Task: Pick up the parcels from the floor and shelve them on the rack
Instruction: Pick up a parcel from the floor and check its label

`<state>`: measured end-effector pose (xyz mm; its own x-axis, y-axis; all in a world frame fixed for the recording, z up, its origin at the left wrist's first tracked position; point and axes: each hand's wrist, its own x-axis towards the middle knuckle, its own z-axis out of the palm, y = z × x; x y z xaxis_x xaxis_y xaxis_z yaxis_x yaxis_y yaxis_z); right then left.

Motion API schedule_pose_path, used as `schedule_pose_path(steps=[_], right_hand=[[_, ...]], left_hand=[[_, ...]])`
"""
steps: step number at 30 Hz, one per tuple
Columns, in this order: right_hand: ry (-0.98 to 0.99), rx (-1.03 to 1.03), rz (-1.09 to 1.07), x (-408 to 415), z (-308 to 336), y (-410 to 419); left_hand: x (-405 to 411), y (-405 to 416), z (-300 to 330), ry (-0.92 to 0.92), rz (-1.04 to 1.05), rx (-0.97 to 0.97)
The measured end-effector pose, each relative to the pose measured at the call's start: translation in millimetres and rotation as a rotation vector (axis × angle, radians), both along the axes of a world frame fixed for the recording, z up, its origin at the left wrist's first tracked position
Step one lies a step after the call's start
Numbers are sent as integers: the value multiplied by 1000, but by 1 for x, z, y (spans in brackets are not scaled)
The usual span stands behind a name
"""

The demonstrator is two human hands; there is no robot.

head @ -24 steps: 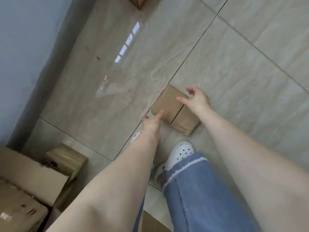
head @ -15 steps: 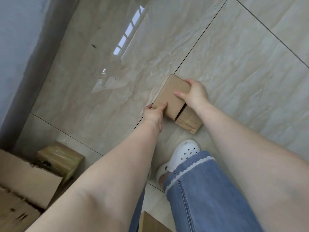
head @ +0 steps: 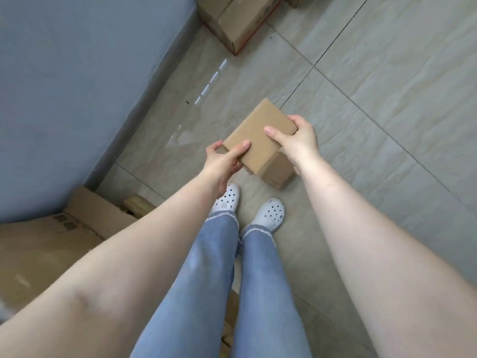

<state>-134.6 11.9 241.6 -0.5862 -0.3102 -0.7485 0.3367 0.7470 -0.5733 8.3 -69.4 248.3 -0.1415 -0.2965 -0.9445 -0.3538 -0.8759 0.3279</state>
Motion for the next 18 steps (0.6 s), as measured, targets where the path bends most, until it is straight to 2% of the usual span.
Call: schedule_pose_path(steps=[4, 9, 10, 12, 15, 17, 18], right_hand=[[11, -72, -254, 3, 115, -4], [-176, -195, -471, 20, 248, -5], [-173, -242, -494, 21, 275, -1], [-165, -280, -483, 20, 309, 1], [-118, -311, -439, 14, 358, 11], [-109, -306, -401, 8, 386, 18], [-118, -297, -370, 6, 398, 21]], left_hand=[[-15, -6, 105, 111, -24, -59], [-39, 0, 225, 174, 13, -87], [-40, -2, 249, 186, -32, -84], [-40, -6, 284, 165, -228, -104], [-30, -17, 334, 127, -640, -273], [-24, -25, 360, 129, -784, -454], [-21, -29, 371, 190, -809, -542]])
